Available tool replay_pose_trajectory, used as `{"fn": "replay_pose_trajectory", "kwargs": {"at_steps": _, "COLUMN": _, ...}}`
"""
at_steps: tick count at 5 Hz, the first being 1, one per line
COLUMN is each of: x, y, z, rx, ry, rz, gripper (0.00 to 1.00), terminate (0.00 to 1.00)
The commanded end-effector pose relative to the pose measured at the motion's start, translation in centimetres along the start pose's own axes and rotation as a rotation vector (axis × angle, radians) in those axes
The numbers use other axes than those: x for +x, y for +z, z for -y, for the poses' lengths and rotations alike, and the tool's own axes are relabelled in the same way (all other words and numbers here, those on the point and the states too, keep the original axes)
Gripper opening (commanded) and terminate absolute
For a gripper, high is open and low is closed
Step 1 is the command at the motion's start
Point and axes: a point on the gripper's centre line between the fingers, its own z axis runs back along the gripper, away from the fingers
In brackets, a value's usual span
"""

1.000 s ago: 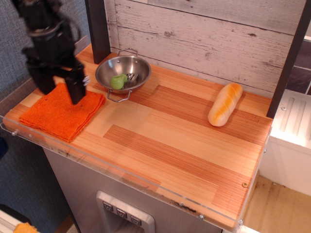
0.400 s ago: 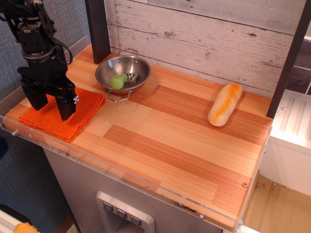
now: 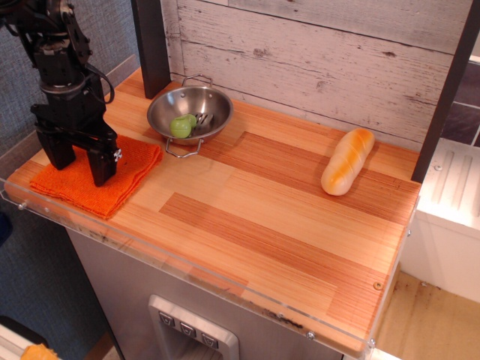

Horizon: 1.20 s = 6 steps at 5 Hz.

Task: Move the orange cloth toward the table's lower right corner.

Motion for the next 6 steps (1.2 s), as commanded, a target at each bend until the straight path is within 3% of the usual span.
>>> {"fn": "replay_pose_trajectory", "kwargs": {"at_steps": 1, "x": -0.8, "y": -1.7, "z": 1.6, "rx": -0.013, "ry": -0.002, "rz": -0.030, "gripper": 1.00, "terminate": 0.00}}
{"fn": "replay_pose_trajectory", "kwargs": {"at_steps": 3, "x": -1.1, "y": -0.9, "z": 3.2, "rx": -0.071, "ry": 0.004, "rz": -0.005, "gripper": 1.00, "terminate": 0.00}}
{"fn": "replay_pose_trajectory", "kwargs": {"at_steps": 4, "x": -0.2, "y": 0.1, "z": 6.0, "rx": -0.128, "ry": -0.018, "rz": 0.030, "gripper": 1.00, "terminate": 0.00}}
{"fn": "replay_pose_trajectory", "kwargs": {"at_steps": 6, "x": 0.7, "y": 1.0, "z": 14.2, "rx": -0.117, "ry": -0.147, "rz": 0.052, "gripper": 1.00, "terminate": 0.00}}
